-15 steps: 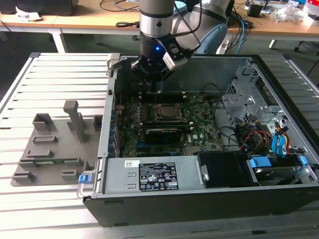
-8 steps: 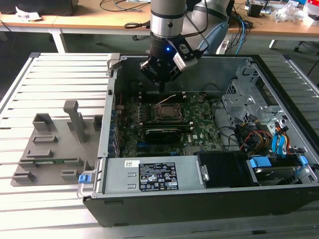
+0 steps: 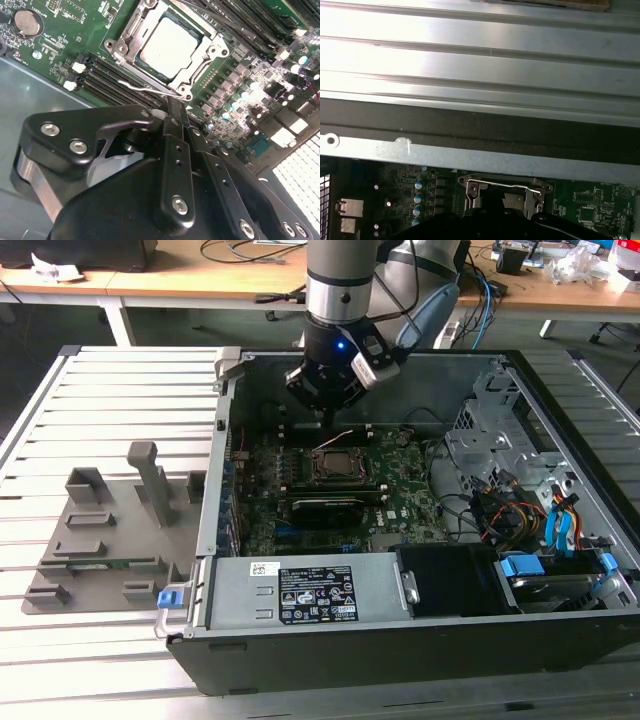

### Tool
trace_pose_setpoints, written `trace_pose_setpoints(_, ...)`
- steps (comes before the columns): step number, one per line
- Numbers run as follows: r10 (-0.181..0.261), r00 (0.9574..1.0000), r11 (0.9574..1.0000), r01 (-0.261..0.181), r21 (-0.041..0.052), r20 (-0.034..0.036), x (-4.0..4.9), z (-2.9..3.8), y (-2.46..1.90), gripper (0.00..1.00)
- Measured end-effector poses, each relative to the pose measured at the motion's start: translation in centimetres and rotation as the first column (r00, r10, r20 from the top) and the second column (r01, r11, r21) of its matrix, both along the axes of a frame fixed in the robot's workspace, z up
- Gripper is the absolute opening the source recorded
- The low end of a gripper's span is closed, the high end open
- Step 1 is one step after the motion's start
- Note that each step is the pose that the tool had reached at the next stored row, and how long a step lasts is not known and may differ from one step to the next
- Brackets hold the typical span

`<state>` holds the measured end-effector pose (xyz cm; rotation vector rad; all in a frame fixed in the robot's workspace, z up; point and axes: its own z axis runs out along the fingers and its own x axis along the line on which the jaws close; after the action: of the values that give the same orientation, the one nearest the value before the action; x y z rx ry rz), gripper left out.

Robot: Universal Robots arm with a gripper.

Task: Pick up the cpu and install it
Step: 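Install the first cpu locking lever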

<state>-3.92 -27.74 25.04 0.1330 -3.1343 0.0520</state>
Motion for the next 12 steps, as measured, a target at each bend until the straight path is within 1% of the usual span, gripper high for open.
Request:
trace_pose_setpoints(7, 0.0, 1.0, 1.0, 0.0, 0.0, -0.0002, 0.16, -0.82, 0.0, 0.11)
trace_pose_setpoints(9, 0.0, 1.0, 1.0, 0.0, 0.0, -0.0004, 0.17, -1.35, 0.01, 0.11)
trace_pose_setpoints(10, 0.0, 1.0, 1.0, 0.0, 0.0011, -0.0004, 0.16, -1.68, 0.07, 0.11)
trace_pose_setpoints(12, -0.005, 1.0, 1.0, 0.005, 0.0012, -0.0005, 0.16, -2.0, 0.28, 0.11)
